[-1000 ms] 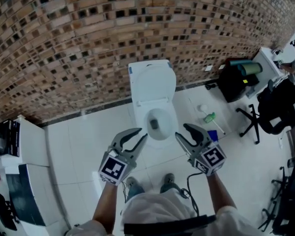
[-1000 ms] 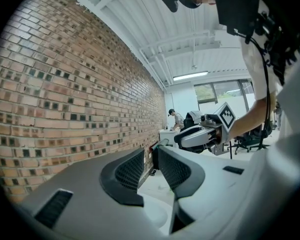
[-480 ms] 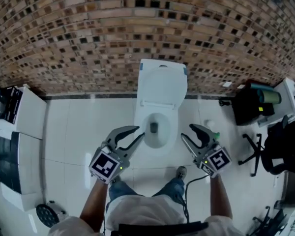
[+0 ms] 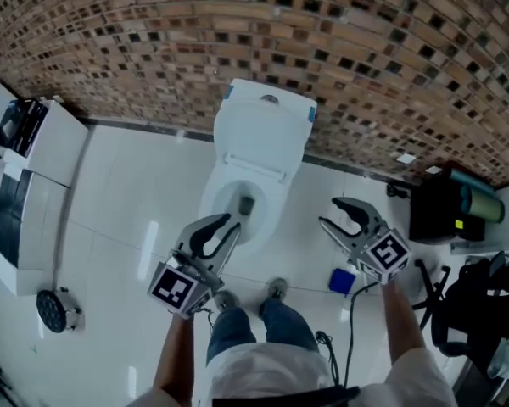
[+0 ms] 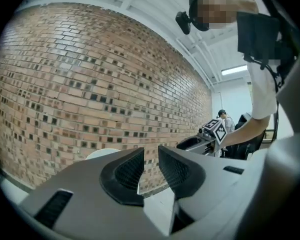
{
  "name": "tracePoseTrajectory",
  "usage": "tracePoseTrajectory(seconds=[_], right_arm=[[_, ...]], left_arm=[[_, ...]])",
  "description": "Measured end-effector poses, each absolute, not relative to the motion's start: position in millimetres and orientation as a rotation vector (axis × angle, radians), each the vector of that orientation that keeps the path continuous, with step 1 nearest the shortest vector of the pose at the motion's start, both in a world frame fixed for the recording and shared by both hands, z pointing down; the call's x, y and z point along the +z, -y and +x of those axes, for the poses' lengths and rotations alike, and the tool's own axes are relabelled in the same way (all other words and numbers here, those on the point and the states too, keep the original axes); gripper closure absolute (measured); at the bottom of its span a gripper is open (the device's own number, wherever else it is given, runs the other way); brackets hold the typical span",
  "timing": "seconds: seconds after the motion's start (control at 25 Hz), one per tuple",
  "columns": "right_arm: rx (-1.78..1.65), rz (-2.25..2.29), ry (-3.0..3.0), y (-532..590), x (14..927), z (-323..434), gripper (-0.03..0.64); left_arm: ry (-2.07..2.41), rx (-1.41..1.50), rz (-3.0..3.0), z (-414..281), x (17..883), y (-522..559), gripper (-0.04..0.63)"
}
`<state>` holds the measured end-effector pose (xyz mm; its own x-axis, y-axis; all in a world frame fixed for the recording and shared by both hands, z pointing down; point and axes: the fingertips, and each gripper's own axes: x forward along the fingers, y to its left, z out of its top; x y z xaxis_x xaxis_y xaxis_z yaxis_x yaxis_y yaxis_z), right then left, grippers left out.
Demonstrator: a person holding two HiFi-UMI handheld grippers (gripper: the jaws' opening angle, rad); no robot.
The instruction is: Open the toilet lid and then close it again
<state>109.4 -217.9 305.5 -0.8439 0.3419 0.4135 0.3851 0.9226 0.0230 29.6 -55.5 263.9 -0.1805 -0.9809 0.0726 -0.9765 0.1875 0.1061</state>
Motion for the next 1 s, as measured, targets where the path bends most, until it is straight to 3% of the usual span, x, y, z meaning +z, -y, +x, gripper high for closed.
tracePoseTrajectory(seconds=[0.24,0.68,1.0], right_arm=[[-0.122,-0.577,2.629,279.5,350.2,62.8,0.370],[-0.044,-0.778,2.483,341.6,424.3,-104.5,0.291],[0.026,-0.792,2.417,349.6,464.5,-147.3,0.300]], left_arm=[[2.301,0.044,1.941,28.6,295.8,94.7,0.508],[2.278,0.145,1.969,6.9,337.6,130.3,0.508],[2.285,0.157,1.924,-5.9,367.0,117.4,0.508]])
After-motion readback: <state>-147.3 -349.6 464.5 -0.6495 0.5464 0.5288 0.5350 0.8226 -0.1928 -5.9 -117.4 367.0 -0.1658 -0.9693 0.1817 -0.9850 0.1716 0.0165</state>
